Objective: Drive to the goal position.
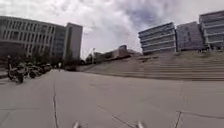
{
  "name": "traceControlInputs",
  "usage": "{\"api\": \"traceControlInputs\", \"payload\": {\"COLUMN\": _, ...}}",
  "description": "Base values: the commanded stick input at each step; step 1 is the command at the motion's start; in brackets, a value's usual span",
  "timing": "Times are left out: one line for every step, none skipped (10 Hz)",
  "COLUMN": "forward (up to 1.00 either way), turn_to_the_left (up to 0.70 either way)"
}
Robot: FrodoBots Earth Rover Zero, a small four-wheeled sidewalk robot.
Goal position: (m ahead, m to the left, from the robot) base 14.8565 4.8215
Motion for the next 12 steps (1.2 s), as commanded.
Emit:
{"api": "traceControlInputs", "payload": {"forward": 0.70, "turn_to_the_left": 0.14}}
{"api": "traceControlInputs", "payload": {"forward": 0.70, "turn_to_the_left": 0.14}}
{"api": "traceControlInputs", "payload": {"forward": 0.70, "turn_to_the_left": 0.14}}
{"api": "traceControlInputs", "payload": {"forward": 0.70, "turn_to_the_left": 0.14}}
{"api": "traceControlInputs", "payload": {"forward": 0.70, "turn_to_the_left": 0.14}}
{"api": "traceControlInputs", "payload": {"forward": 0.70, "turn_to_the_left": 0.14}}
{"api": "traceControlInputs", "payload": {"forward": 0.70, "turn_to_the_left": 0.14}}
{"api": "traceControlInputs", "payload": {"forward": 0.70, "turn_to_the_left": 0.12}}
{"api": "traceControlInputs", "payload": {"forward": 0.70, "turn_to_the_left": 0.06}}
{"api": "traceControlInputs", "payload": {"forward": 0.70, "turn_to_the_left": 0.00}}
{"api": "traceControlInputs", "payload": {"forward": 0.70, "turn_to_the_left": 0.00}}
{"api": "traceControlInputs", "payload": {"forward": 0.70, "turn_to_the_left": 0.00}}
